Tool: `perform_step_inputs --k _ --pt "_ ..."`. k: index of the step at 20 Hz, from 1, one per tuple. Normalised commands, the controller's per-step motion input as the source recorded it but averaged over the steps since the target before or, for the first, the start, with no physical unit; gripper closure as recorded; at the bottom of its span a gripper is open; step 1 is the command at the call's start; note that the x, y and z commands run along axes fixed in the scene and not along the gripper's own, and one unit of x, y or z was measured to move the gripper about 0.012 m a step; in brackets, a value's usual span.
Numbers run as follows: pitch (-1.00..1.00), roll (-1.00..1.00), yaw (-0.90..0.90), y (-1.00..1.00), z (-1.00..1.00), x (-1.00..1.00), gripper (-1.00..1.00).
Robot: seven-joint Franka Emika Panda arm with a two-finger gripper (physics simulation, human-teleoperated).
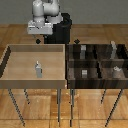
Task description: Place the milk carton into the appropriate compartment.
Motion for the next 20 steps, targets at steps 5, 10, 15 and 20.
perform_step_inputs --k 5,10,15,20 --pt "0.00 0.00 0.00 0.00 0.00 0.60 -1.00" --pt "0.00 0.00 0.00 0.00 0.00 1.00 -1.00" --pt "0.00 0.00 0.00 0.00 0.00 1.00 -1.00" --pt "0.00 0.00 0.00 0.20 0.00 0.60 -1.00"
